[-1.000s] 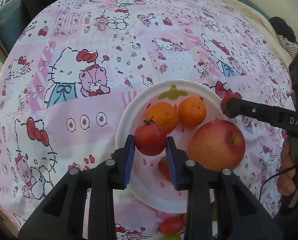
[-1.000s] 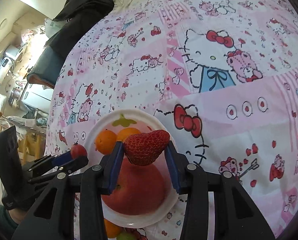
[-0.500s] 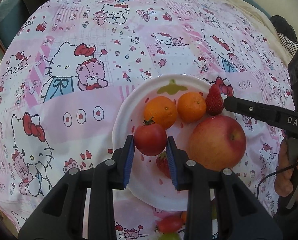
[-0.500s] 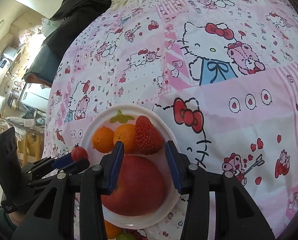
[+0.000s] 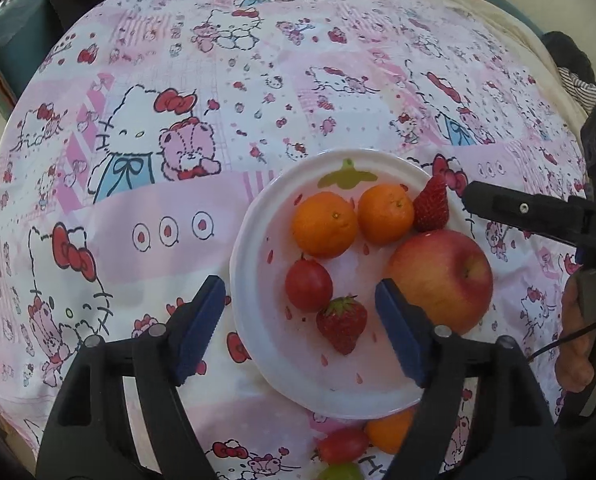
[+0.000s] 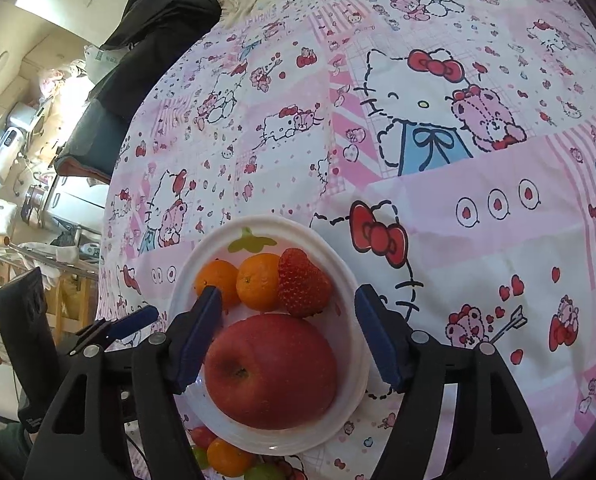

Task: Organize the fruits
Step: 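Open both grippers to release the tomato and strawberry onto the plate, then withdraw both grippers from the plate back toward the remaining fruit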

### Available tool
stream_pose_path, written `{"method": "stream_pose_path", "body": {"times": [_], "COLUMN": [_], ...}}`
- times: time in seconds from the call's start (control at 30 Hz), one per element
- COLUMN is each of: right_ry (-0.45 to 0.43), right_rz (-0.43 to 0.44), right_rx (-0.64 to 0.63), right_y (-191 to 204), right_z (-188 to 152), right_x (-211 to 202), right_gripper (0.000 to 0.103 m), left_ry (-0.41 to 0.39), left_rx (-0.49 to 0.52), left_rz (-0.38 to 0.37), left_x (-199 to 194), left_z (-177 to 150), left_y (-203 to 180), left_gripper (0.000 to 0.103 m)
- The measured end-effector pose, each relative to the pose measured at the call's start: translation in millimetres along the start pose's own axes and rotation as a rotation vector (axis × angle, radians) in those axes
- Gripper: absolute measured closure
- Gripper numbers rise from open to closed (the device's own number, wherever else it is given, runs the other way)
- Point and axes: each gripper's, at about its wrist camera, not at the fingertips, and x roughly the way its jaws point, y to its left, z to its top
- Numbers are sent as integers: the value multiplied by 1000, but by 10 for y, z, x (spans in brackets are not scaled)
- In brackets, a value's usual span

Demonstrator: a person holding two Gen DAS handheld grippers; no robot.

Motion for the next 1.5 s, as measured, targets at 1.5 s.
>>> {"method": "stream_pose_path", "body": {"times": [1.5], "right_ry": [-176], "right_rz": [-51], "right_rx": [-75], "right_y": [450], "right_z": [-1247], "right_x": [-1293], "right_gripper": [31], "left_ry": [-216], "left_rx": [-147], "left_rz": [34], "left_x": [-1320], "left_z": [-827], "left_y": [285], "left_gripper": [28]}}
